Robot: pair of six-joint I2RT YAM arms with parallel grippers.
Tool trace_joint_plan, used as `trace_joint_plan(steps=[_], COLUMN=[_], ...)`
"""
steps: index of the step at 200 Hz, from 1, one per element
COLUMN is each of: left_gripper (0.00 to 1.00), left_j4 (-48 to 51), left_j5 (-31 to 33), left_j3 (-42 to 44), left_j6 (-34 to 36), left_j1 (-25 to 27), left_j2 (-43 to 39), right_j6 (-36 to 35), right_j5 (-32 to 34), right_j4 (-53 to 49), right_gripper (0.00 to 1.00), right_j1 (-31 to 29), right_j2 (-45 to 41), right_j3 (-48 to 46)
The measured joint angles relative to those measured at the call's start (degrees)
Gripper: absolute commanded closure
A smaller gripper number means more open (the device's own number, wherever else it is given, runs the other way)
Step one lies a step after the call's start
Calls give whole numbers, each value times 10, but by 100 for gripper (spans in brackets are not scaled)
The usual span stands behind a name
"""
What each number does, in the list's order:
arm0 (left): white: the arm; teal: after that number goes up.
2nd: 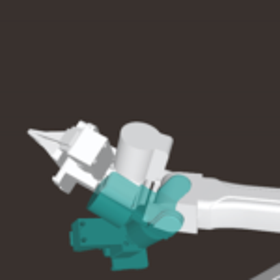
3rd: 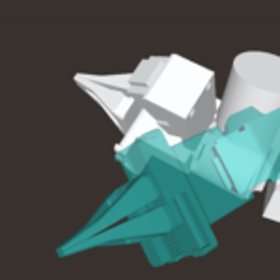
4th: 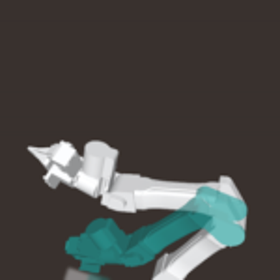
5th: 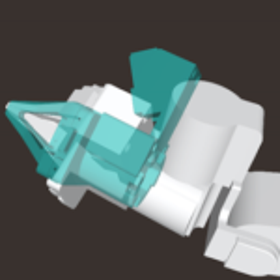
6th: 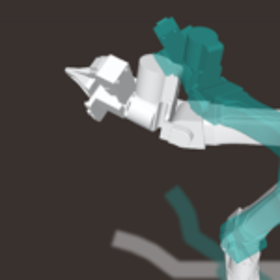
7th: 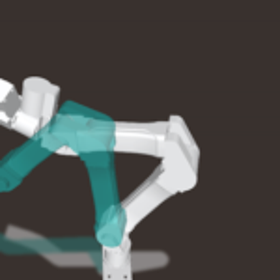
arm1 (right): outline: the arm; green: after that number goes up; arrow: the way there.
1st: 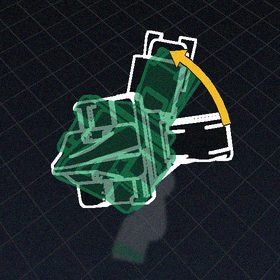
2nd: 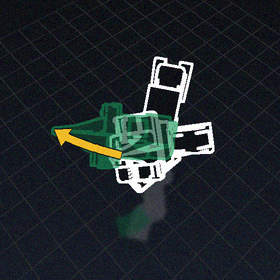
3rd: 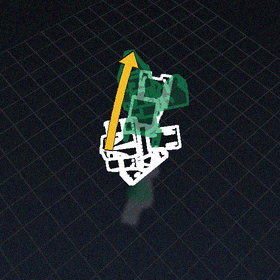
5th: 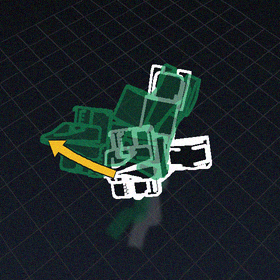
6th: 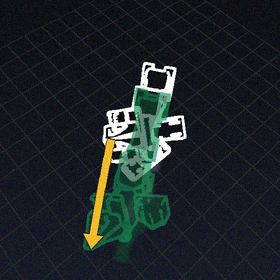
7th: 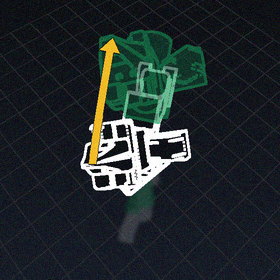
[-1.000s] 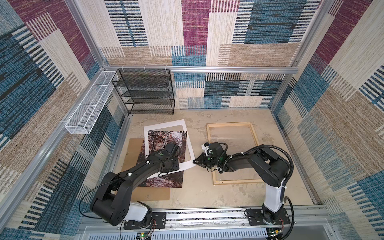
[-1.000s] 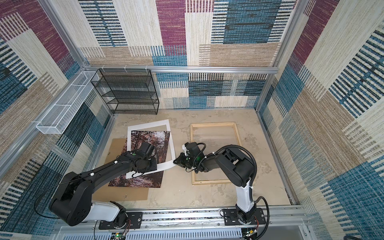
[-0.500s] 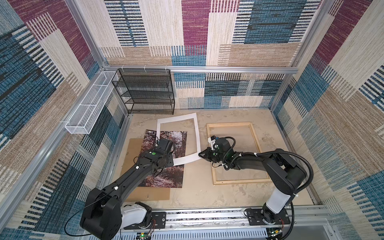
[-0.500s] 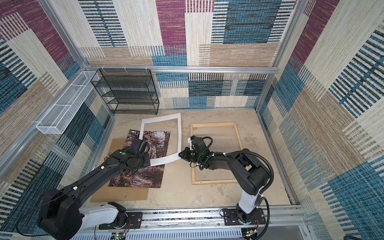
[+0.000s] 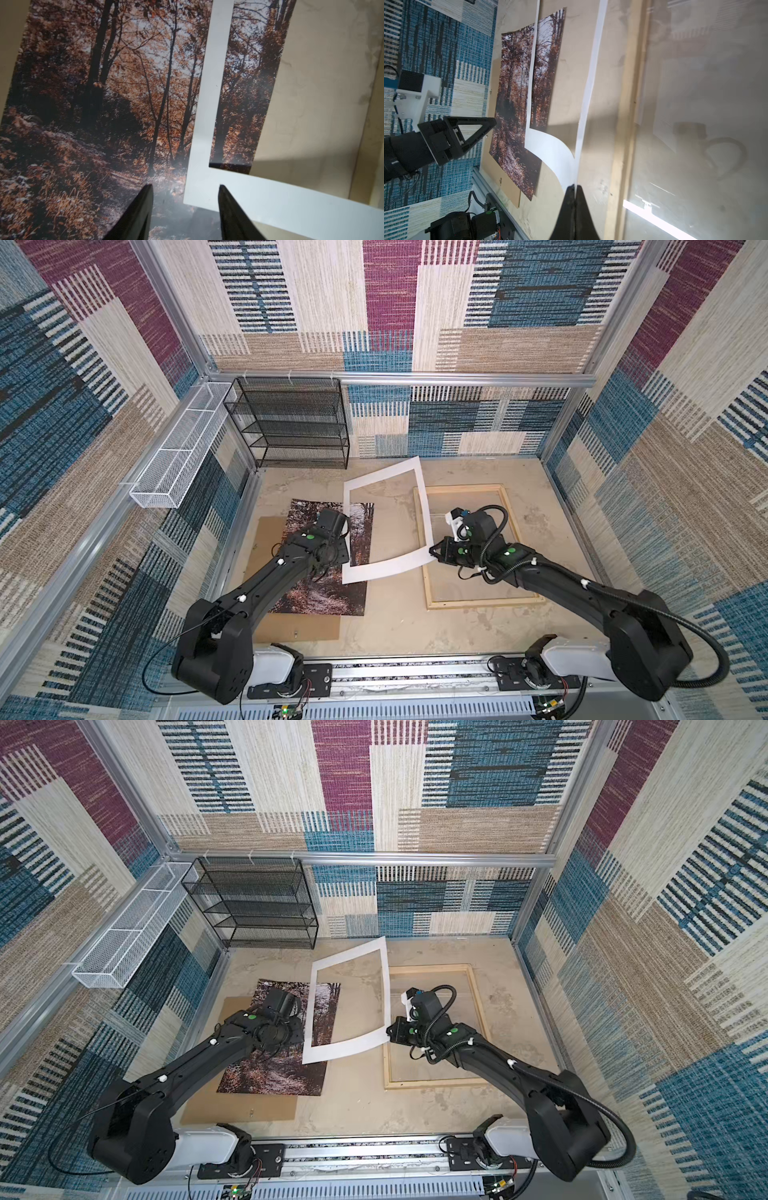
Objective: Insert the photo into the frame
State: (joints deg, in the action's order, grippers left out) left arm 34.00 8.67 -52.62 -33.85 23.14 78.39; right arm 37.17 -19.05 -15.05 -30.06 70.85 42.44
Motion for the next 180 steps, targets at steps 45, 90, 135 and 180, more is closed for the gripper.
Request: trace_joint_plan(steps=[45, 90, 135, 180], left_gripper=[46, 47, 47, 47], left_j4=[-45, -82, -112, -138], left_j5=[-35, -65, -90, -108], left_j3=[-16, -45, -83, -125], left_j6=[0, -4, -7, -11], left_j1=[15, 49, 77, 101], left_j2=[40, 107, 176, 242], right_j6=[-56, -116, -169, -188], right_j5=[18, 68, 128, 151], right_j4=[-157, -275, -352, -386], right_gripper=[100, 100, 100, 100], right_j1=[58, 101, 137, 144], right_j2=[-75, -71, -49, -27], right_j3=[2, 63, 130, 142])
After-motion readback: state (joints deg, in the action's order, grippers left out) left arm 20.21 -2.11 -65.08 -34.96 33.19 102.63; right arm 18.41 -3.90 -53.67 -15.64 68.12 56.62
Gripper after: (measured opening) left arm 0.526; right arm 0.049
